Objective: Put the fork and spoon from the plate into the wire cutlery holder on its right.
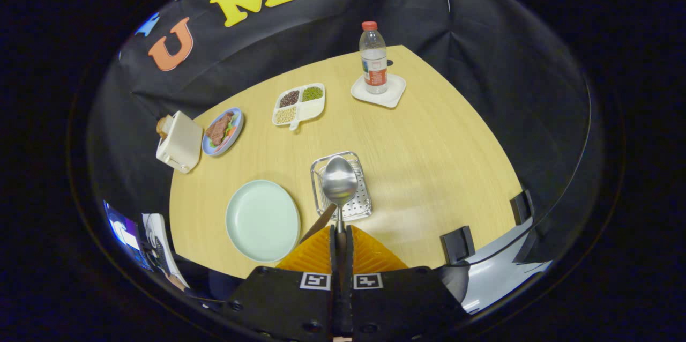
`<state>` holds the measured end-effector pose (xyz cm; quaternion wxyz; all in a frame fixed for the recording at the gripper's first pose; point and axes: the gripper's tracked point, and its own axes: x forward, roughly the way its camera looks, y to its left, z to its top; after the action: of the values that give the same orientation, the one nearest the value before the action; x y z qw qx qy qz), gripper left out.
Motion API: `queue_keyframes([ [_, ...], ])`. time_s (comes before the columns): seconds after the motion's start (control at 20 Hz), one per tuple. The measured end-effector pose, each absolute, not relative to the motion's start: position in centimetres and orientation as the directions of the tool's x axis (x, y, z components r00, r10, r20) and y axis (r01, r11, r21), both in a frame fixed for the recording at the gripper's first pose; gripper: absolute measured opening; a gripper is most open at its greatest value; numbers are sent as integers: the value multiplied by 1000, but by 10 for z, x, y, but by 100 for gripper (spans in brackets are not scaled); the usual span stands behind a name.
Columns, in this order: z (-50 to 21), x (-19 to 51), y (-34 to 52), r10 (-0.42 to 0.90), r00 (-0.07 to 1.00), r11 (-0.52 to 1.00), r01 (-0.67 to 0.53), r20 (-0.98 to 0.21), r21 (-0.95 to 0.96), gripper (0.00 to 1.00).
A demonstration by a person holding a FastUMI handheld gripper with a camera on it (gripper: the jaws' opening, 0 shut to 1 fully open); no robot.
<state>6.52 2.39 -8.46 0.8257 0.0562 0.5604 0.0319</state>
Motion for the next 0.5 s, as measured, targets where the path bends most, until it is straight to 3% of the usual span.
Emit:
queue_keyframes([
  [0.3,-85,67,26,119,360,991,9,-925,131,3],
  [0.5,-79,73,29,133,381,989,11,-915,148,14],
])
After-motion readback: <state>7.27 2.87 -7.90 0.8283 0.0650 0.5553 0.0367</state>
